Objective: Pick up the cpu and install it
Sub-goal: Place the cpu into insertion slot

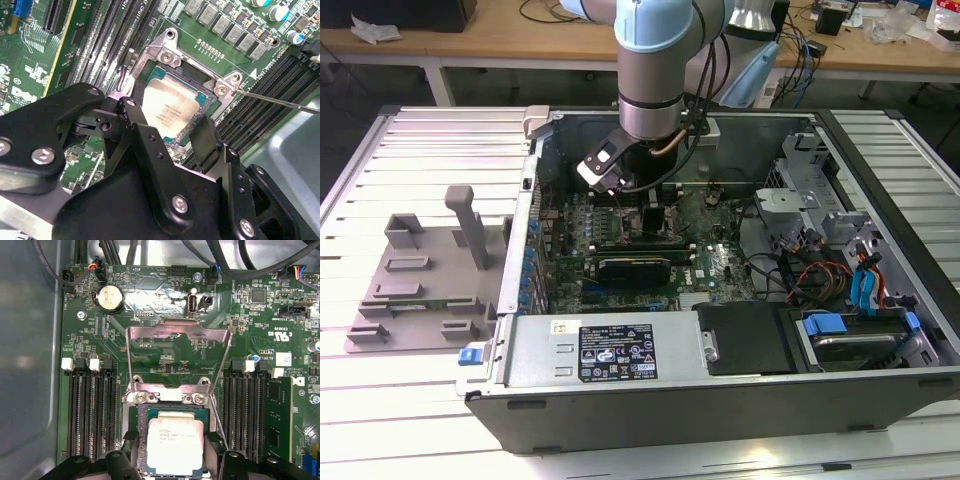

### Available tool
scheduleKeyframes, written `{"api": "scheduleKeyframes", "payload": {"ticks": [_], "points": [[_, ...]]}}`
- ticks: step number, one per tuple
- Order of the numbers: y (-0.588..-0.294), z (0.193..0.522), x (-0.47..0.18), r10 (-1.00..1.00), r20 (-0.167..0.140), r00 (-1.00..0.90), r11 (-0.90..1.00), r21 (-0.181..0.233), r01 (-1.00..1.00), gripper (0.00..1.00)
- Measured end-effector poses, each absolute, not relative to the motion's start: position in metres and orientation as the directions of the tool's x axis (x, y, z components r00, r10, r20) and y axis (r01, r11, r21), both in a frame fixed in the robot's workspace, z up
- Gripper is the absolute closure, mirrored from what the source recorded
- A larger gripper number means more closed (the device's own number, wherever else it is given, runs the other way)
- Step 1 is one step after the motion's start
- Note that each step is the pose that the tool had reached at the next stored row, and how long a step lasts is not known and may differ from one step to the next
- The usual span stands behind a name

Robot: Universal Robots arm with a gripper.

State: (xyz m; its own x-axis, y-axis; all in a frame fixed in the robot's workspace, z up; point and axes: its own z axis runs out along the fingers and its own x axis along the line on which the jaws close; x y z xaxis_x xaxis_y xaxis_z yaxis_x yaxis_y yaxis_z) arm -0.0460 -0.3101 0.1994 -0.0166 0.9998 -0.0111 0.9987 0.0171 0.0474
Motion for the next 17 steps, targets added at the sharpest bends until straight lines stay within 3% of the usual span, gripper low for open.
{"api": "scheduleKeyframes", "payload": {"ticks": [5,6,17], "points": [[-0.3102,0.1995,-0.0460,1.000,-0.010,-0.017,0.017,0.047,0.999,0.38],[-0.3101,0.1994,-0.0460,1.000,-0.009,-0.017,0.017,0.047,0.999,0.45],[-0.3102,0.2030,-0.0461,1.000,-0.008,-0.023,0.023,0.047,0.999,0.46]]}}
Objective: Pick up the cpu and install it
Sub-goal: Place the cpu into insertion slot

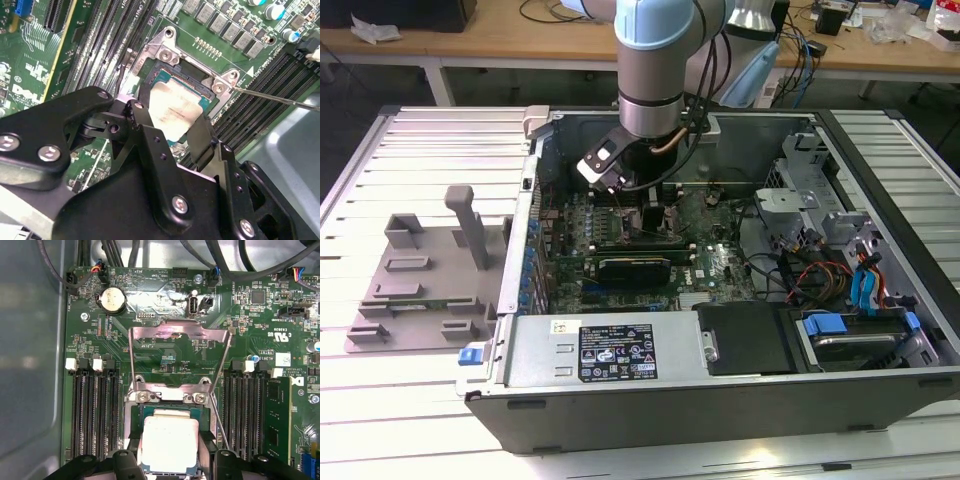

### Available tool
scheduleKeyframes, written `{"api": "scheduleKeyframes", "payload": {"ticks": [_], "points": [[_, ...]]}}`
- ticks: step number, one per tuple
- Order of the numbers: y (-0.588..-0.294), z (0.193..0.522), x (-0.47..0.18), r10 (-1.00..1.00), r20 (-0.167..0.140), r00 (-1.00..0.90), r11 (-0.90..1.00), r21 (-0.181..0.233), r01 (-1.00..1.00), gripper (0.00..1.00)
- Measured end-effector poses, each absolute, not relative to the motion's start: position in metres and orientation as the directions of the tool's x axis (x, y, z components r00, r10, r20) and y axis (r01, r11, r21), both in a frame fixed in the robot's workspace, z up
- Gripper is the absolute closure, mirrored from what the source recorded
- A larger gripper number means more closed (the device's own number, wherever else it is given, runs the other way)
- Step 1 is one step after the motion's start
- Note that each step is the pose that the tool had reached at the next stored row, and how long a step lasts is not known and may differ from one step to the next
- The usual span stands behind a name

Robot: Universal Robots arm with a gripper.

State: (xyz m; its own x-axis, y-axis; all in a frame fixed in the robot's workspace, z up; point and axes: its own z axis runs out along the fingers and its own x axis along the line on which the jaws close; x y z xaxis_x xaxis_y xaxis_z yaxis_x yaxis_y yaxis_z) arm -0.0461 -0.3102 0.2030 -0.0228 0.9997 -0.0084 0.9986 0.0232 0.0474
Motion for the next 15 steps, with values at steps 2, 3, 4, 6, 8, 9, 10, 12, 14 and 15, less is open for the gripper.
{"api": "scheduleKeyframes", "payload": {"ticks": [2,3,4,6,8,9,10,12,14,15], "points": [[-0.3101,0.2030,-0.0463,0.998,-0.008,-0.056,0.057,0.047,0.997,0.46],[-0.3101,0.2030,-0.0463,0.998,-0.008,-0.066,0.067,0.047,0.997,0.46],[-0.3101,0.2030,-0.0463,0.998,-0.009,-0.069,0.070,0.047,0.996,0.46],[-0.3102,0.2029,-0.0464,0.997,-0.009,-0.070,0.071,0.047,0.996,0.46],[-0.3102,0.2020,-0.0466,0.998,-0.009,-0.070,0.070,0.047,0.996,0.46],[-0.3101,0.2017,-0.0467,0.998,-0.009,-0.070,0.070,0.047,0.996,0.46],[-0.3102,0.2016,-0.0469,0.998,-0.009,-0.070,0.070,0.047,0.996,0.46],[-0.3101,0.2010,-0.0483,0.998,-0.009,-0.070,0.070,0.047,0.996,0.46],[-0.3102,0.2003,-0.0484,0.997,-0.009,-0.070,0.070,0.047,0.996,0.46],[-0.3102,0.2003,-0.0484,0.998,-0.009,-0.070,0.070,0.046,0.996,0.46]]}}
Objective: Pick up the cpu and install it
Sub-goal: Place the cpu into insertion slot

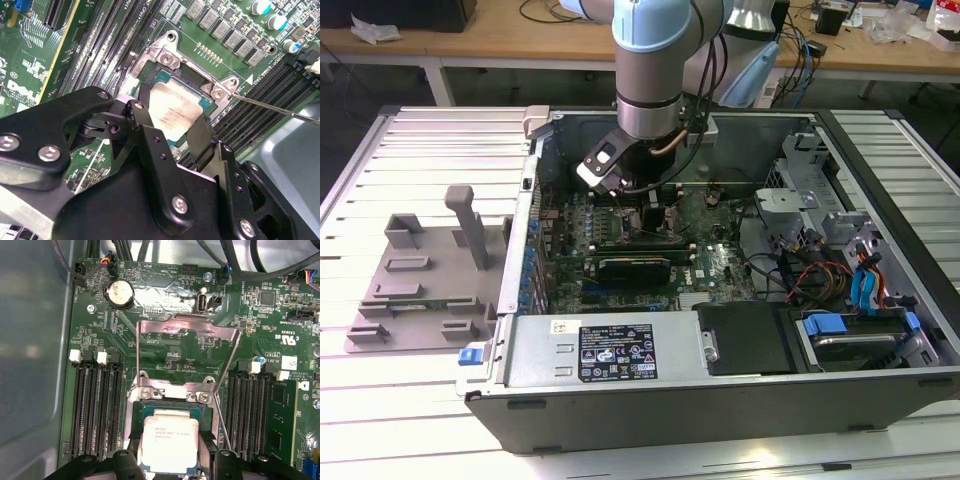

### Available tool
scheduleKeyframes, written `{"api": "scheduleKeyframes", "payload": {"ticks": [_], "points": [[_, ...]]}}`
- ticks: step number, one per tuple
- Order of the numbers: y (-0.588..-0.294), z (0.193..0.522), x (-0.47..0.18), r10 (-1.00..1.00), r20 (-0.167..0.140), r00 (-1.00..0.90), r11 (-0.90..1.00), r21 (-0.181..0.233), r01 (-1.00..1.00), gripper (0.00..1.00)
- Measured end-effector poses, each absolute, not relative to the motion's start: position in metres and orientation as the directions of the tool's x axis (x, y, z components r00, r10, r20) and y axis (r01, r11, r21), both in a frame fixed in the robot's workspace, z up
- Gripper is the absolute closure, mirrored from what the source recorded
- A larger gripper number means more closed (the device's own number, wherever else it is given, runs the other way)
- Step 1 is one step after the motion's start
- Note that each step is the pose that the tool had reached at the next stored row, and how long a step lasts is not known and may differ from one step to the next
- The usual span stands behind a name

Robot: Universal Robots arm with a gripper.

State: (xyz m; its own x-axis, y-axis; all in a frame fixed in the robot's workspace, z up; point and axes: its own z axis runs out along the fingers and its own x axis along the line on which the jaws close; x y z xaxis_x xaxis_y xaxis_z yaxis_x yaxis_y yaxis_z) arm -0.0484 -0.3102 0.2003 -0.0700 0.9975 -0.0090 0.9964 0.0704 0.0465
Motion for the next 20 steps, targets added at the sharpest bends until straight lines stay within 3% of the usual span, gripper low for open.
{"api": "scheduleKeyframes", "payload": {"ticks": [13,15,20], "points": [[-0.3112,0.1988,-0.0483,0.998,-0.008,-0.070,0.070,0.047,0.996,0.46],[-0.3111,0.1986,-0.0483,0.998,-0.008,-0.070,0.070,0.047,0.996,0.39],[-0.3112,0.2029,-0.0483,0.998,-0.009,-0.070,0.070,0.047,0.996,0.39]]}}
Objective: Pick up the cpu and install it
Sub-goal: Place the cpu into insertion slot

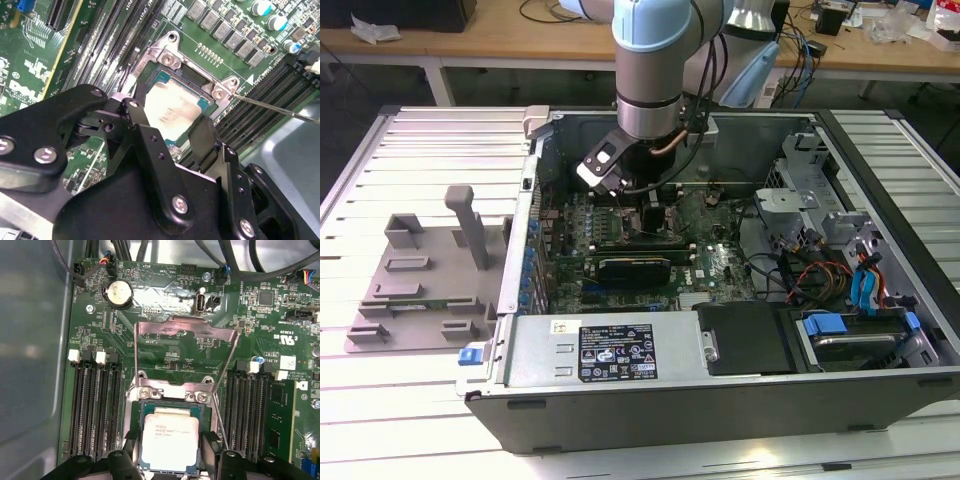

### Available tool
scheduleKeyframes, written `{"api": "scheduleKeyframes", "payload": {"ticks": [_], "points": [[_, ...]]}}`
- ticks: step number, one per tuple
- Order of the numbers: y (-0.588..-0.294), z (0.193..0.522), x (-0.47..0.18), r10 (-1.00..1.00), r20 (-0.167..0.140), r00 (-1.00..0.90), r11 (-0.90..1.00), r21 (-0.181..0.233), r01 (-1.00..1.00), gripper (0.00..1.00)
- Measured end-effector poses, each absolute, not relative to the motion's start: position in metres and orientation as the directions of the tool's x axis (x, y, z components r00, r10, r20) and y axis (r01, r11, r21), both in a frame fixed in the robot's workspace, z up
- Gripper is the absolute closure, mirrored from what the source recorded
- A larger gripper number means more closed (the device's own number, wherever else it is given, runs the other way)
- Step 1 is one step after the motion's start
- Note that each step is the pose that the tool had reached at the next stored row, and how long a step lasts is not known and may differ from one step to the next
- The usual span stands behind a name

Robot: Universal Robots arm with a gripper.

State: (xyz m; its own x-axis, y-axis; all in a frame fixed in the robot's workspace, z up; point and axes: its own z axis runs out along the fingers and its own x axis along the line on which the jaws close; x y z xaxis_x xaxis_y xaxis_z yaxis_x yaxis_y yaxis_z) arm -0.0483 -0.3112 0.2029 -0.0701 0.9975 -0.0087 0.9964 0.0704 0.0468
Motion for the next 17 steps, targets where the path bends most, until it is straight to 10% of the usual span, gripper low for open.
{"api": "scheduleKeyframes", "payload": {"ticks": [7,12,17], "points": [[-0.3112,0.2099,-0.0483,0.998,-0.009,-0.070,0.070,0.047,0.996,0.39],[-0.3112,0.2102,-0.0483,0.998,-0.009,-0.070,0.070,0.047,0.996,0.89],[-0.3113,0.2101,-0.0483,0.997,-0.013,-0.070,0.071,0.045,0.996,0.89]]}}
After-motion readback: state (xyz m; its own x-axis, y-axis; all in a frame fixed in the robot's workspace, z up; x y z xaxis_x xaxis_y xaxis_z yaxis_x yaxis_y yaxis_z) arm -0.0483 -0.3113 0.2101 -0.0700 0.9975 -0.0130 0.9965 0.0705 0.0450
